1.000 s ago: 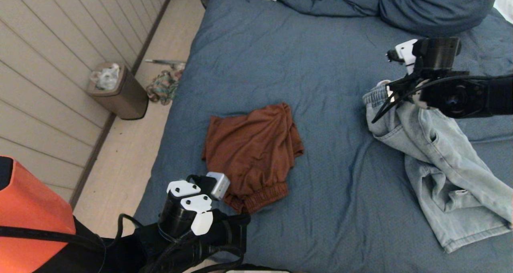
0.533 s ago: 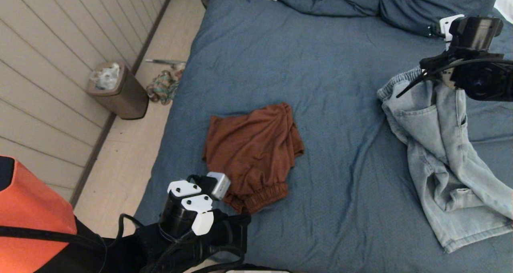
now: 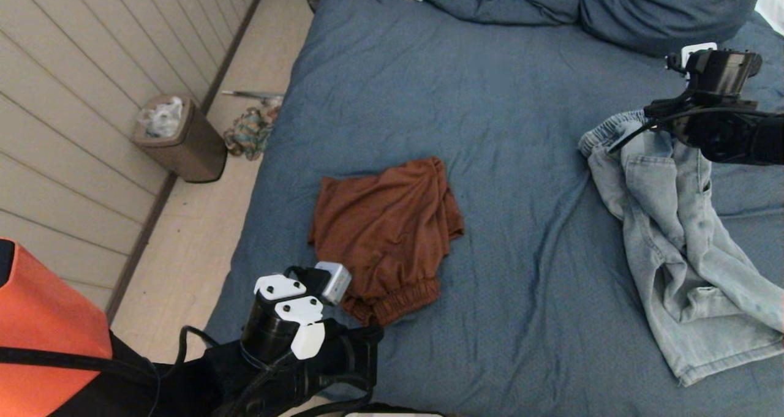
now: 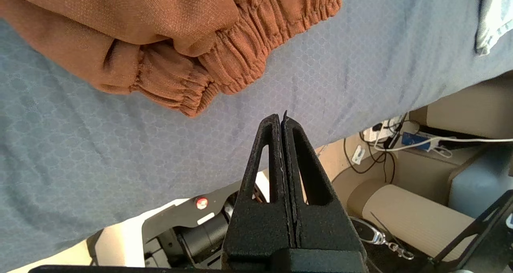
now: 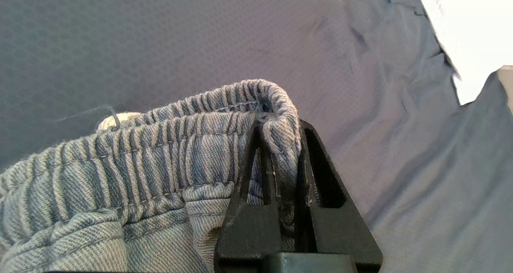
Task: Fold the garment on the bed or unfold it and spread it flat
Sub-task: Fold the blue shorts
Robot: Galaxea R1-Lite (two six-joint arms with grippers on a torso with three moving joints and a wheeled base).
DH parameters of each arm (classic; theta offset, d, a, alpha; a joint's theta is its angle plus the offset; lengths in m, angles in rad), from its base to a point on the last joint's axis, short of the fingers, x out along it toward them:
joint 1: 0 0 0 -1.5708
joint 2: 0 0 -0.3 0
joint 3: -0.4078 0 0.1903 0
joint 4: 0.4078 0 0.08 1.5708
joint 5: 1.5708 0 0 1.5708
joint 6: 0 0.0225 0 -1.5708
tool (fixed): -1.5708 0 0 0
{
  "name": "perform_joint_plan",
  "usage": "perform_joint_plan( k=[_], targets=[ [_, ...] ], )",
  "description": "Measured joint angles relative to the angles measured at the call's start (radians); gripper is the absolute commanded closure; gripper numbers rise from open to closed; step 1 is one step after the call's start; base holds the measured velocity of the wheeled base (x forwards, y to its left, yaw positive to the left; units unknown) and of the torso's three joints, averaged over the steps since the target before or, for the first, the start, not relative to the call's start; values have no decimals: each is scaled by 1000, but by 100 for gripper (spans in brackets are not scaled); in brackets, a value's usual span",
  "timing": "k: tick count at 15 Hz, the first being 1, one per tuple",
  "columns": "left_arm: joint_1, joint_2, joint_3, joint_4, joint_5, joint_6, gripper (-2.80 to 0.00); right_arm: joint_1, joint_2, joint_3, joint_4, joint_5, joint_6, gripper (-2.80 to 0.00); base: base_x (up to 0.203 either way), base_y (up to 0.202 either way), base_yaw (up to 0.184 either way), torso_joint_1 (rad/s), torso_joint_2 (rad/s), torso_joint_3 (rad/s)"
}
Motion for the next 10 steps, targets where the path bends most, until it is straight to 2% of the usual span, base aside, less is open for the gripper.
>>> perform_joint_plan(
  k=[6,9,10],
  targets=[
    [-1,2,0,0,0,0,0,-17,-10,0,3,77,81,-280,0,0,0,0,0,0],
    [-1,-1,0,0,1,0,0,-26,-58,2,17,131,198,-280,0,0,0,0,0,0],
    [-1,-2,1,0,1,0,0,-21,-85,13,46,152,243,0,0,0,0,0,0,0]
  ],
)
